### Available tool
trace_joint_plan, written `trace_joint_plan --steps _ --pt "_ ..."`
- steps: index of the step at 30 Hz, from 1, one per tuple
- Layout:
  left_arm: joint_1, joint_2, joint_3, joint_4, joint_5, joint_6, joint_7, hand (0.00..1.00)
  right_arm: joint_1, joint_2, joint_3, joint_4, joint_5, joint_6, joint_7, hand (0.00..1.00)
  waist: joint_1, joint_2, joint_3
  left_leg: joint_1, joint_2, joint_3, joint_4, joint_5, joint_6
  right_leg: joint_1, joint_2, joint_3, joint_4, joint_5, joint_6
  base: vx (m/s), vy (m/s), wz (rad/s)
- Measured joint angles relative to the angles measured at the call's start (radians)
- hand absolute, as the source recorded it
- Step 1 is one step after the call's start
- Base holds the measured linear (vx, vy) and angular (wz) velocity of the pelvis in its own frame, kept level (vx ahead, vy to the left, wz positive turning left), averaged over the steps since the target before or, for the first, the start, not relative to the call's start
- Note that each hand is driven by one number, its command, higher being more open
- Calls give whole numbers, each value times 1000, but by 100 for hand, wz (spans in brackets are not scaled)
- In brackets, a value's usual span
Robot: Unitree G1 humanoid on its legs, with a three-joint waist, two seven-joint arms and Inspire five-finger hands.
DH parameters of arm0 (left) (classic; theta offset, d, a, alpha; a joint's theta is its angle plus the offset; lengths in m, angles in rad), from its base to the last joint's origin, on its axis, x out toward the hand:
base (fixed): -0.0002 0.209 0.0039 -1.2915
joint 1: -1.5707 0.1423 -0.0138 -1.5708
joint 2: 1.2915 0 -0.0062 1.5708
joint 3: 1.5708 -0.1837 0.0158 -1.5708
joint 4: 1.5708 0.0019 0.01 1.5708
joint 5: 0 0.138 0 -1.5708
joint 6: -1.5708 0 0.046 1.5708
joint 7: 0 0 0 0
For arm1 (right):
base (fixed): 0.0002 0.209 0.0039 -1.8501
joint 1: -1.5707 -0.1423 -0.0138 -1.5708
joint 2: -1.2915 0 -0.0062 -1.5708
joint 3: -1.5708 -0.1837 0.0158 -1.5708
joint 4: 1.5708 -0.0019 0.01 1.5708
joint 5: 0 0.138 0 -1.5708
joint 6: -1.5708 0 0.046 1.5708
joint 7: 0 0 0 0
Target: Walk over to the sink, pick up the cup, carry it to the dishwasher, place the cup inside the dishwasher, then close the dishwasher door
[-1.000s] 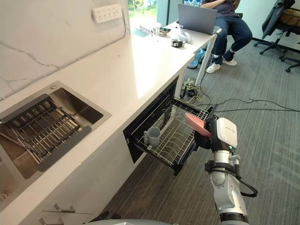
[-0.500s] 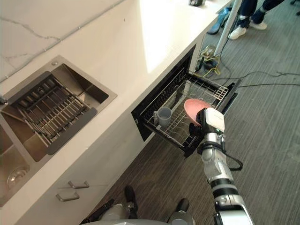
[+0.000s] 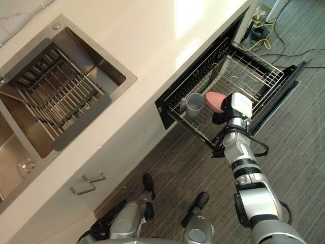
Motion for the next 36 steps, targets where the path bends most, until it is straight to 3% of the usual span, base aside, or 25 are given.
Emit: trace_joint_plan --steps 2,3,11,18,23,29,32,36 --pt "-15 1 -10 -7 -18 6 -1 100 -50 -27 2 19 24 2 1 0 3 9 21 -4 -1 -2 1 2 3 -4 -3 0 5 0 0 -32 29 3" --pt "-24 1 -12 -8 -27 10 -1 100 -91 -45 3 42 38 5 2 100 3 13 28 -14 -3 -4 2 4 6 -13 -5 -2 8 1 1 -32 40 7" --pt "-64 1 -50 -15 -62 9 -15 100 -246 -107 3 122 180 29 15 100 22 32 71 -28 -7 -32 11 6 8 -15 -11 -16 13 2 1 -5 17 5" --pt "-64 -1 -49 -23 -53 9 -20 100 -257 -112 -4 99 237 29 16 100 24 32 71 -14 -8 -55 11 6 8 10 -13 -31 11 1 2 -13 16 6" --pt "-55 -5 -46 -23 -47 8 -20 100 -157 -114 -68 -47 298 -5 26 100 11 28 60 39 -20 -82 -1 7 6 76 -12 -59 -5 1 8 -26 27 15" --pt "-23 3 -26 -13 27 14 -16 100 38 -106 -184 -92 338 -23 42 100 -4 -17 -37 90 -25 -100 -3 6 5 143 -17 -77 -15 1 21 -8 11 8" --pt "6 20 -24 0 47 15 -16 100 145 -106 -252 -122 383 -23 39 100 -30 -48 -107 101 -24 -96 -6 4 3 149 -17 -69 -15 -3 27 -47 15 -6" --pt "38 27 -4 23 67 13 -17 100 271 -87 -389 -154 494 -23 -6 100 -52 -61 -174 124 -23 -78 -10 -1 -3 158 -19 -48 -14 -12 31 -69 23 -16"
